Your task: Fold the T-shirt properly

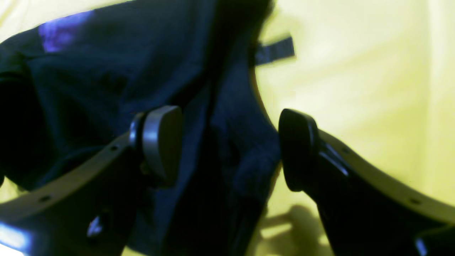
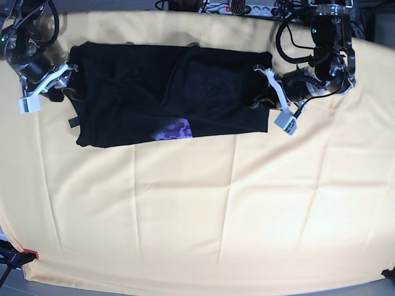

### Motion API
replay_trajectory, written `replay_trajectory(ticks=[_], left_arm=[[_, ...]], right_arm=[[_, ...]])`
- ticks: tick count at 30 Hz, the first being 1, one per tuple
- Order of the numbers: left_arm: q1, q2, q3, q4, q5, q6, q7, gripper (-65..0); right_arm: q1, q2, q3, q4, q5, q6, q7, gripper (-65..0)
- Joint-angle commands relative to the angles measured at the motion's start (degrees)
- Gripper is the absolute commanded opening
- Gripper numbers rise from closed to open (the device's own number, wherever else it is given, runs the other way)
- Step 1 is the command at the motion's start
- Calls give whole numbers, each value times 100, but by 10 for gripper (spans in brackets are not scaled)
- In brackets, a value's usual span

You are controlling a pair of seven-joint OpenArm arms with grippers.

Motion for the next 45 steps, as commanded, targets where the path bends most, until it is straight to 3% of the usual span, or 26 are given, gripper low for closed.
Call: replay_trajectory(ticks=[1, 6, 9, 13, 17, 20, 22, 23, 26, 27, 33, 37, 43, 45], left_arm=[[-63, -33, -26, 90, -116, -17, -105, -650], [-63, -33, -26, 90, -114, -15, -101, -650], [-61, -33, -26, 90, -116, -15, -85, -650], [-63, -31, -26, 90, -149, -15, -85, -650], [-63, -31, -26, 92, -289, -17, -85, -650], [-63, -31, -28, 92, -286, -17, -85, -650], [-66, -31, -28, 92, -286, -17, -85, -650], [-68, -31, -33, 92, -286, -20, -87, -650], [-116, -33, -46, 94, -310, -17, -94, -650], [-136, -33, -55, 96, -385, -17, -96, -650], [-208, -35, -402, 98, -962, -20, -74, -650], [-205, -103, -881, 98, -1285, -17, -35, -650], [-173, -468, -1335, 98, -1296, -17, -33, -650], [-157, -573, -1346, 98, -1296, -17, -24, -650]], right_arm=[[72, 81, 50, -162, 232, 90, 92, -211], [461, 81, 50, -1274, 800, 557, -245, -211], [621, 63, 44, -1648, 1434, 814, -767, -211], [673, -177, 13, -1694, 2085, 814, -1537, -211], [678, -289, -299, -1694, 2223, 814, -1574, -211], [678, -295, -651, -1694, 2205, 814, -1556, -219], [686, -295, -782, -1694, 2208, 814, -1554, -275], [702, -295, -791, -1694, 2205, 814, -1554, -338], [811, -289, -741, -1692, 2210, 814, -1556, -621], [870, -282, -719, -1692, 2212, 814, -1552, -650], [1285, -247, -420, -1574, 2124, 814, -1646, -650], [1541, -221, -33, -1014, 1499, 814, -1773, -650], [1543, 337, 101, 348, 468, 814, -1528, -650], [1532, 431, 101, 745, 358, 592, -1493, -650]])
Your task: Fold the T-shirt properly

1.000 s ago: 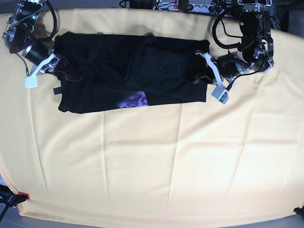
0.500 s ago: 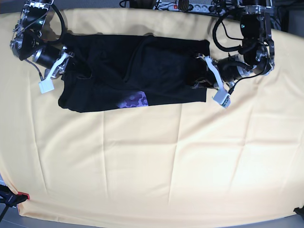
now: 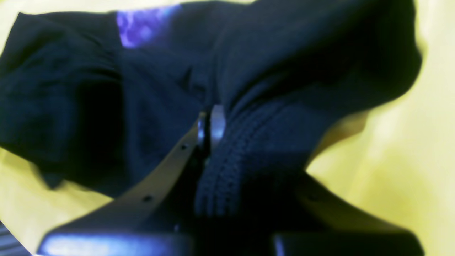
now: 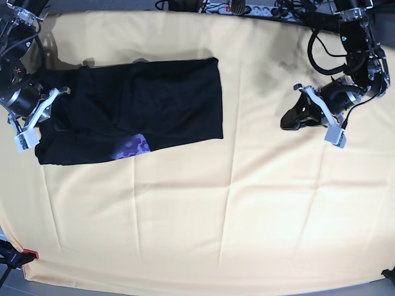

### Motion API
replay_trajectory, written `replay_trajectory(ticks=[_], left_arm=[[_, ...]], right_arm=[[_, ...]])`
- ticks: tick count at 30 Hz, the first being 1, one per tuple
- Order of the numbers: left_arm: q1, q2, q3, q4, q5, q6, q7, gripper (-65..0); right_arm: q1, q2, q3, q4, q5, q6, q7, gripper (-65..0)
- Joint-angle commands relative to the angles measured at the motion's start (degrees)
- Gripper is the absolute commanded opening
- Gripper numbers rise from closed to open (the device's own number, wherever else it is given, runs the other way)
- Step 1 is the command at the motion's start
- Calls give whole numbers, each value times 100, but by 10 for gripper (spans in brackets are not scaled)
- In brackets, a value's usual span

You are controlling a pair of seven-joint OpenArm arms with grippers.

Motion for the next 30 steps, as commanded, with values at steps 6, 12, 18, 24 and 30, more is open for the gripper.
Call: replay_trajectory(ticks=[6, 12, 18, 24, 30], left_arm=[[22, -61, -28, 98, -136, -39, -63, -650], [68, -61, -22, 98, -146, -39, -59, -650], [184, -61, -22, 98, -166, -37, -48, -650], [223, -63, -22, 98, -203, -37, -7, -650], [219, -63, -22, 98, -557, -44, 151, -650]], right_arm=[[-273, -160, 9, 997, 868, -369, 33, -650], [-623, -1064, -197, 1432, 2218, 179, -188, -650], [-603, -1781, -1309, 1416, 1537, 270, 24, -650], [-603, -2096, -2455, 1172, -76, 270, 1010, -650], [-568, -2094, -3528, 647, -592, 270, 1600, -272]])
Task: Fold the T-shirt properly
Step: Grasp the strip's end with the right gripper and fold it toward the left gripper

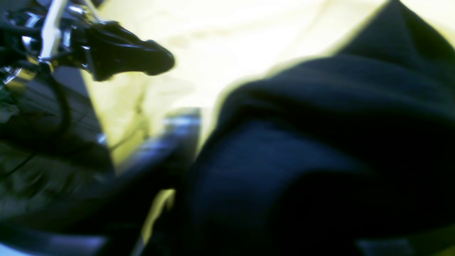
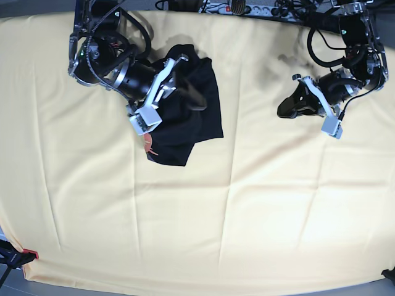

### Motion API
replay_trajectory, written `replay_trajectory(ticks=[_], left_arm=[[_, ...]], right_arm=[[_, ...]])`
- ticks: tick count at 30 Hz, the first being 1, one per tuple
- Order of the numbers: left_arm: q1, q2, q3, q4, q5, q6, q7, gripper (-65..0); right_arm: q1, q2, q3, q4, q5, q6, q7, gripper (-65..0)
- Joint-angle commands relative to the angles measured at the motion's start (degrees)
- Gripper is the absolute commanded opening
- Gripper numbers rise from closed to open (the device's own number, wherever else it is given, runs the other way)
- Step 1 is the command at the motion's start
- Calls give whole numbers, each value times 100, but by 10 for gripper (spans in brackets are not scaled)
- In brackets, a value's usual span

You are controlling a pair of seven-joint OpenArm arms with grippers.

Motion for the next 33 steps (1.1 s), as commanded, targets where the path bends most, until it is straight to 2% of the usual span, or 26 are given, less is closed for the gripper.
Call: replay_trajectory(ticks=[1, 2, 7, 11, 14, 15, 16, 17, 19, 22, 24, 27, 30, 33], left_arm=[[-50, -76, -31, 96, -214, -37, -101, -650], [-52, -79, -33, 96, -238, -37, -101, -635], [-59, -109, -33, 96, -245, -39, -92, -496], [-59, -109, -39, 96, -245, -39, -52, -484], [-66, -109, -44, 96, -249, -39, -57, -490], [-63, -109, -44, 96, -280, -39, -57, -520], [-63, -109, -44, 96, -343, -37, -50, -591], [-63, -111, -44, 96, -455, -37, 17, -650], [-59, -107, -42, 98, -927, -173, 352, -650], [-48, -107, -42, 103, -2129, -516, 1226, -650], [-48, -107, -35, 173, -2158, -647, 1576, -650], [-31, -107, 197, 463, -2158, -704, 1587, -650], [4, -107, 787, 850, -2158, -905, 1593, -650], [0, -107, 1569, 1113, -2158, -911, 1558, -650]], right_arm=[[68, -20, -195, 81, 192, 49, 170, -175], [111, -20, -398, 81, 216, 49, 166, -125], [551, -17, -1003, 238, 341, 49, 138, -123], [769, -17, -1027, 568, 708, 49, -149, -123], [898, -13, -1016, 581, 380, 49, -247, -130], [953, -7, -1016, 581, 151, 49, -243, -157], [1019, 22, -1016, 581, -74, 49, -232, -227], [1091, 52, -1016, 581, -291, 49, -195, -342], [1147, 164, -1016, 581, -772, 49, 9, -633], [1143, 415, -1019, 555, -1458, 49, 595, -650], [1169, 608, -1019, 527, -1867, 49, 975, -650], [1290, 892, -1021, 326, -2168, 49, 1309, -650], [1561, 1038, -1021, -190, -2168, 49, 1368, -650], [1952, 1084, -1019, -833, -2164, 49, 1436, -650]])
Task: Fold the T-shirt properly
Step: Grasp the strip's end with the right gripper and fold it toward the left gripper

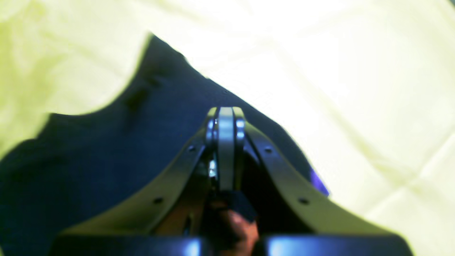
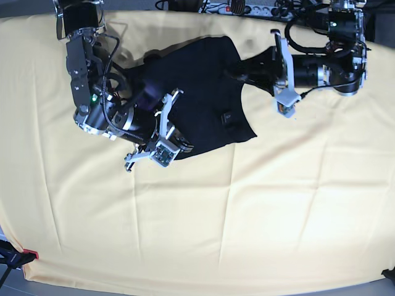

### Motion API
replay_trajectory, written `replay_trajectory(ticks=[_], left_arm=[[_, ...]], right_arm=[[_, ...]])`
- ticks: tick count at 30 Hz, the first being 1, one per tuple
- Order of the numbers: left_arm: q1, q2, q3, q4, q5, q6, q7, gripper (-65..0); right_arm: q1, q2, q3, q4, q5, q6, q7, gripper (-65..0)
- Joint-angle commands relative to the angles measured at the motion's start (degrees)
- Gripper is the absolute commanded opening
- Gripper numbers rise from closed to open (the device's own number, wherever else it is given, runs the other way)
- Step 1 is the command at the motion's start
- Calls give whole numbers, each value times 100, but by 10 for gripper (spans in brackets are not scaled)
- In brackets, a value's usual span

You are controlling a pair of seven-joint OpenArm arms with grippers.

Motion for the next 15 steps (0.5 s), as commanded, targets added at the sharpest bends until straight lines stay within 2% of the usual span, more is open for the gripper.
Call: replay_trajectory(ticks=[1, 5, 10, 12, 15], left_arm=[[-44, -44, 195, 142, -9, -43, -90, -650], [-61, -46, 1093, 155, 1154, -43, -535, -650], [-61, -46, 1818, 153, 2754, 83, -1314, -650], [-79, -46, 2028, 151, 3239, 85, -1556, -650], [-195, -46, 2240, 118, 3711, 323, -1786, -650]], right_arm=[[238, 15, 20, -92, 109, 1, 258, -650], [758, 264, 15, -916, 136, 1, 278, -650], [1130, 525, 9, -1790, 479, 1, 264, -650], [1123, 614, 9, -2000, 487, 1, 262, -650], [1038, 737, 9, -2186, 776, 1, 186, -650]])
